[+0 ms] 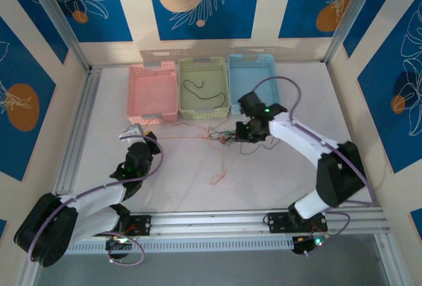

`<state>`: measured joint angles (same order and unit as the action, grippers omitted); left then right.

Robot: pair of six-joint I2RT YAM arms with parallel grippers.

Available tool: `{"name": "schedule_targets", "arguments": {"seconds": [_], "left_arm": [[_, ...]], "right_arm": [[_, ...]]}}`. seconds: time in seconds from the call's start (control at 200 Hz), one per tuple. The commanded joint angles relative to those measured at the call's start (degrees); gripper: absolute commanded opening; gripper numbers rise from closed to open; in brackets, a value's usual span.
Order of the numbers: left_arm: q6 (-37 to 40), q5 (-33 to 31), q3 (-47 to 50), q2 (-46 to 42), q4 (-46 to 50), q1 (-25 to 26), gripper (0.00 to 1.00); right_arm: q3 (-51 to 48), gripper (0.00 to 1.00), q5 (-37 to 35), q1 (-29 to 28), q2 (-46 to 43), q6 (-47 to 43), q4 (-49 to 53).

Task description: Untangle the cables

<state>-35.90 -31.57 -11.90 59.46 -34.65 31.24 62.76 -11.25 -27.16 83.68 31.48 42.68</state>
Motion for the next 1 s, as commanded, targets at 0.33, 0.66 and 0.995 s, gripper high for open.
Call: {"name": "schedule_targets", "arguments": {"seconds": [0.33, 0.66, 0.995], "left_arm": [[-0.75, -3.34, 0.59, -2.93, 0.11, -0.67, 0.0], [-2.51, -6.74, 2.75, -6.26, 0.34, -0.68, 0.0], [-5.12, -10.65, 4.7, -9.97, 1.99, -0.75, 0.0]], "right_arm": [[-14.21, 0.0, -0.77, 26.2, -22.8, 9.99, -3.24], [-19.95, 0.0, 8.24, 48.9, -32.08, 13.82, -5.32], [-22.72, 0.0, 10.08, 55.84, -36.9, 17.3, -7.51]]}}
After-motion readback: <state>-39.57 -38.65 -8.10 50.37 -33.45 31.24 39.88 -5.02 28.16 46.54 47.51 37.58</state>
